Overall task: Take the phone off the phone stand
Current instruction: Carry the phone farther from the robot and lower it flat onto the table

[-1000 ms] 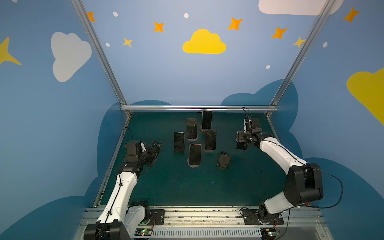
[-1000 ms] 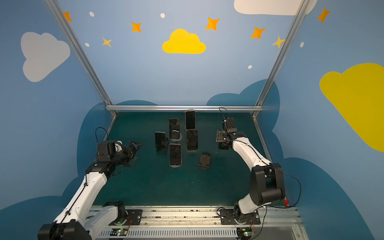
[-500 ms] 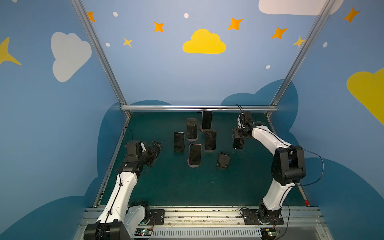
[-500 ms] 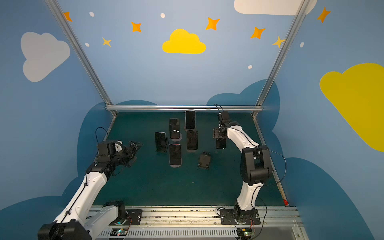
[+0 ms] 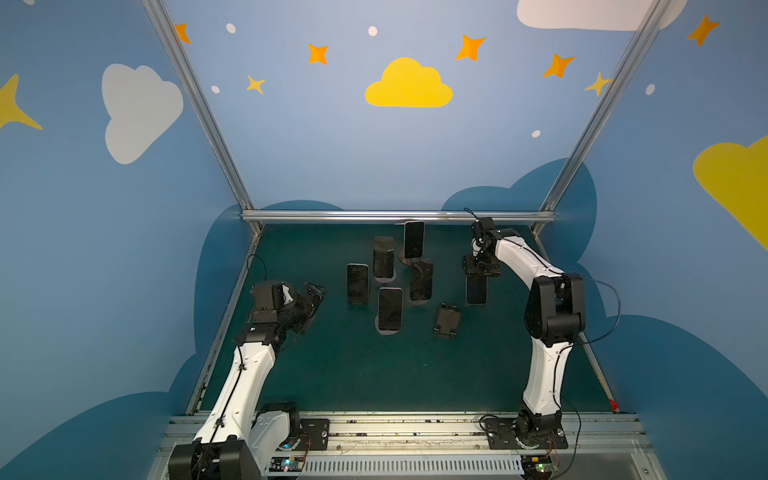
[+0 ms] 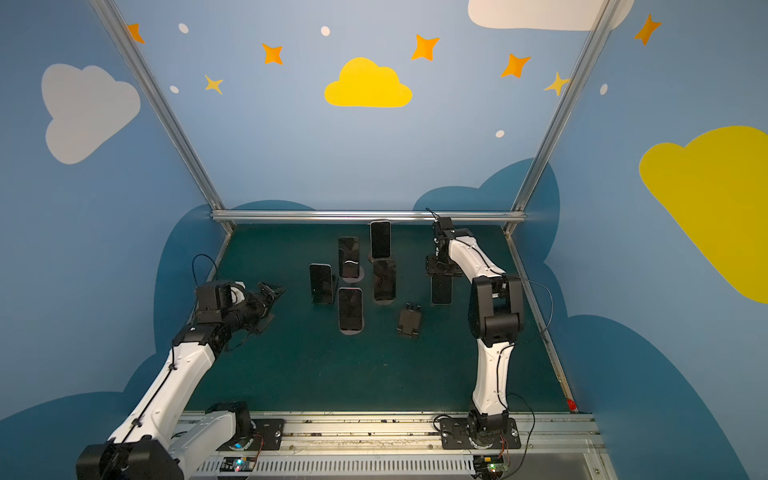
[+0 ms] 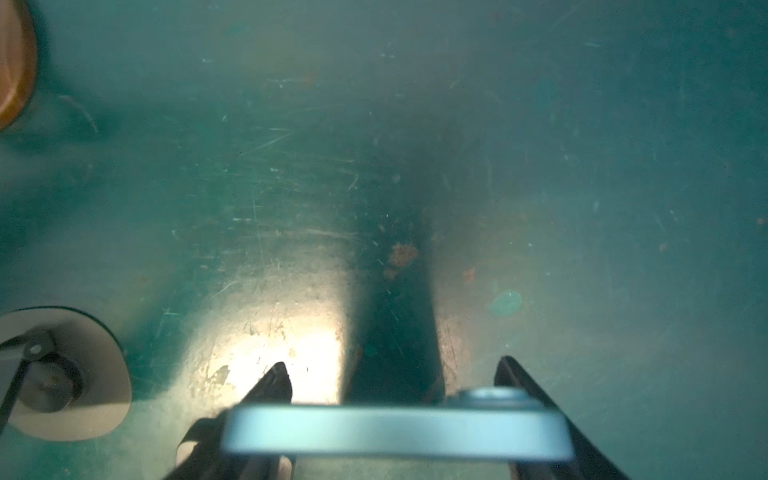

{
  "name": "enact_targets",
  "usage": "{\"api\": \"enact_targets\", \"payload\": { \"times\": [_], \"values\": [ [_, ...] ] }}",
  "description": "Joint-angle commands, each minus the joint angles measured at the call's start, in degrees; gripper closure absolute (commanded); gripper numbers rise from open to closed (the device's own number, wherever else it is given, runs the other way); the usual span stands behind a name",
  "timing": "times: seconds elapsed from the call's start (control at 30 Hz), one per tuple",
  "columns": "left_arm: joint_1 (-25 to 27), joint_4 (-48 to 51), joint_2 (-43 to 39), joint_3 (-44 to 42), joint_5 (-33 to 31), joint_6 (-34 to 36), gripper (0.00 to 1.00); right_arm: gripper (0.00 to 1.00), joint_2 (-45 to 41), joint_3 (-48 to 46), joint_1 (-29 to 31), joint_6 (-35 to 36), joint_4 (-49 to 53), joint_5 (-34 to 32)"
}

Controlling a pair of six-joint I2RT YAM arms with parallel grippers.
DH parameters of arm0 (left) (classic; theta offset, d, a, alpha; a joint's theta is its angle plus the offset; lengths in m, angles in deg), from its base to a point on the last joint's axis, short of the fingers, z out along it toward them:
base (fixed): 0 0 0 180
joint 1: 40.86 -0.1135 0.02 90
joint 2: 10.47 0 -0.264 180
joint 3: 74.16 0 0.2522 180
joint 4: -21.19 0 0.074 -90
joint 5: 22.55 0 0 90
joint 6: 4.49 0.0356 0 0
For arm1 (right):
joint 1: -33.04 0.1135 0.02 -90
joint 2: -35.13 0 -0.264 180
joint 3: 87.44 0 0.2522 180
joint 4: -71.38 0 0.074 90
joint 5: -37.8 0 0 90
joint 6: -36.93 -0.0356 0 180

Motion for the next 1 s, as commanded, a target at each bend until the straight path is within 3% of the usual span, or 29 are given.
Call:
{"api": "enact_targets", "payload": {
  "times": [0.0,0.5,0.97],
  "values": [
    [0.21,0.24,-0.61,1.57,0.77,0.68,0.0,0.38,3.23,5.79,-0.53,2.29,7.27,1.35],
    [0.59,0.22,-1.48,1.05,0.89,0.79,0.0,0.37,16.74,19.97,-1.28,5.71,18.98,1.9],
    [0.76,0.62,-0.68,1.48,0.03,0.95,0.0,0.36,22.41,24.88,-1.04,2.88,20.02,1.0]
  ]
}}
